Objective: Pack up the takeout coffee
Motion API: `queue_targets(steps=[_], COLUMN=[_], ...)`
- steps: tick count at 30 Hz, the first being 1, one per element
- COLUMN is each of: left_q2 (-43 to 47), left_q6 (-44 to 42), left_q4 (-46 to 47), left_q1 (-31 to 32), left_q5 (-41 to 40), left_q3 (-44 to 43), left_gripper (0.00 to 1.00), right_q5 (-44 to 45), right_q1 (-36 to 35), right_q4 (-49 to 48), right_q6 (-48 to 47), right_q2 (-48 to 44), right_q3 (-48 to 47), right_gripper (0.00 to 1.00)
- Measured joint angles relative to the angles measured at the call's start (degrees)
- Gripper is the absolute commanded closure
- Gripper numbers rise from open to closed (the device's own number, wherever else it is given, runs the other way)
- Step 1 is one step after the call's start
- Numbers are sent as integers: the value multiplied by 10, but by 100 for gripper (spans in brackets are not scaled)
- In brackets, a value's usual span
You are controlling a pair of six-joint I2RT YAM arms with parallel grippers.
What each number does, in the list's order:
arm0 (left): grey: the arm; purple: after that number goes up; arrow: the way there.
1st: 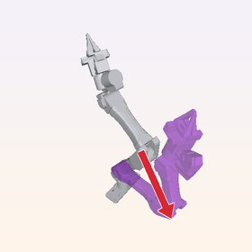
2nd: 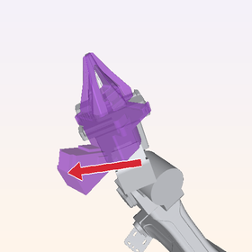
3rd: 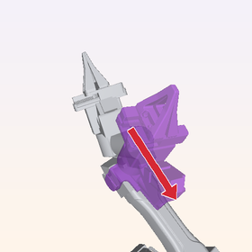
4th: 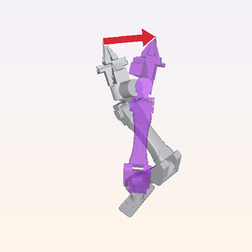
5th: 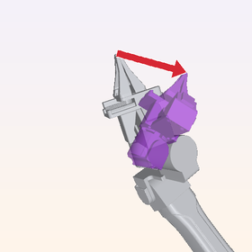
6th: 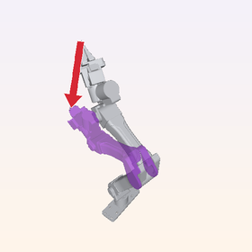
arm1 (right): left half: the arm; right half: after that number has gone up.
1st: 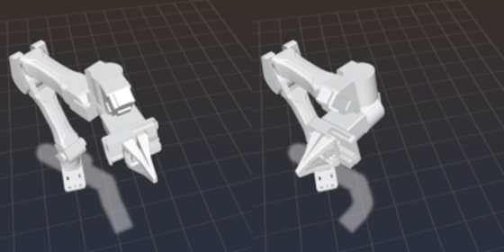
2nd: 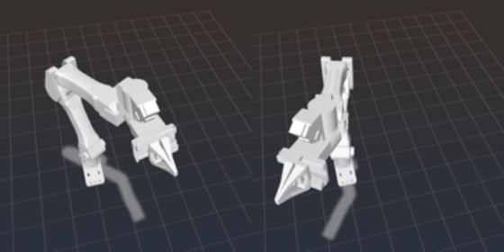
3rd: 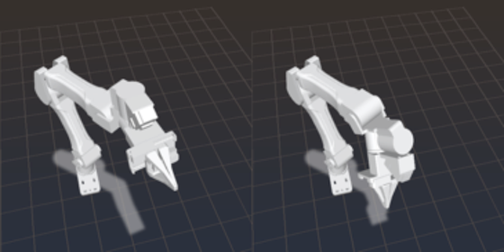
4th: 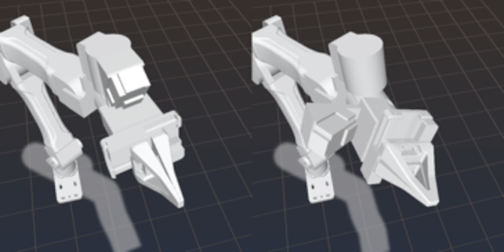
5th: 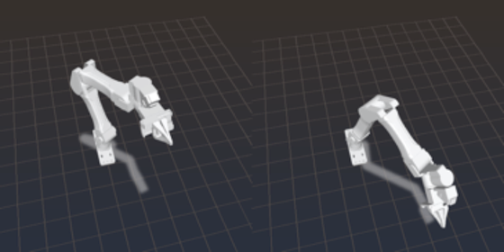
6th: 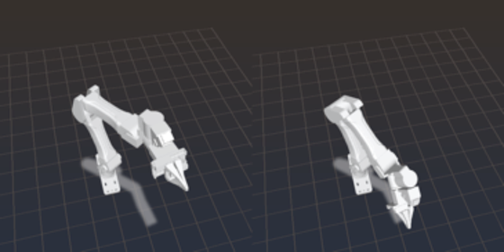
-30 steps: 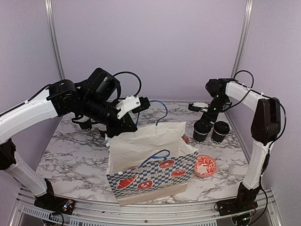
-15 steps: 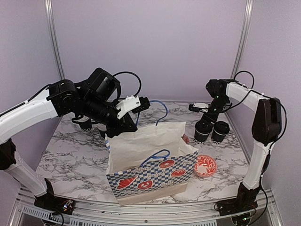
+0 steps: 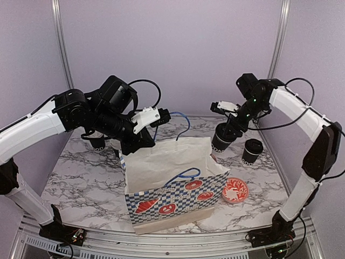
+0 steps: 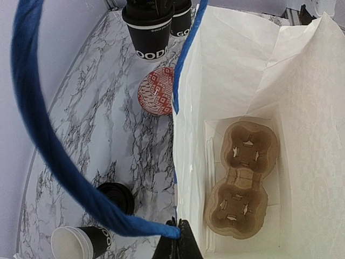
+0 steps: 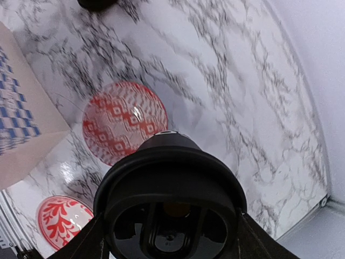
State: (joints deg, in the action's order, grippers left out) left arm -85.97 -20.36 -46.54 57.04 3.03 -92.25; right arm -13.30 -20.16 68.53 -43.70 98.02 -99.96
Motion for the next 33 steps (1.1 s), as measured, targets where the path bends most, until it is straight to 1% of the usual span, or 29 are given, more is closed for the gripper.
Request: queue_targets(steps=[3, 5, 10, 13, 18, 21, 24, 29, 33], left_q2=[-3, -6, -13, -22, -29, -30, -30, -30, -30], left_q6=[-4, -6, -10, -10, -10, -9, -9, -9, -10], left_q4=[-3, -5, -5, -4, -4, -4, -4, -4, -5], left_q1=[-3, -5, -7, -7, -7, -7, -7, -7, -7], left_q5=[-13, -23, -41, -47, -56, -57, -57, -57, -56], left_q3=[-11, -17, -18, -23, -30, -33, -34, -35, -36], left_gripper=[100, 100, 100, 100, 100, 100, 100, 100, 100], right_q5=[-57, -97, -202, -259, -313, -316, -298, -232, -169], right_q1=[-25, -24, -22, -34, -113, -154, -193, -271, -313], right_q4=[-9, -20, -45, -51, -38, -32, -34, -46, -59], right_q6=[7, 9, 7, 1, -29, -40, -44, -43, -47], right_q2=[-55, -94, -179, -214, -230, -230, -228, -214, -183], right_q3=[-31, -46, -49, -48, -43, -28, -13, 6, 8], right_gripper=[53, 53, 52, 52, 53, 52, 53, 53, 54])
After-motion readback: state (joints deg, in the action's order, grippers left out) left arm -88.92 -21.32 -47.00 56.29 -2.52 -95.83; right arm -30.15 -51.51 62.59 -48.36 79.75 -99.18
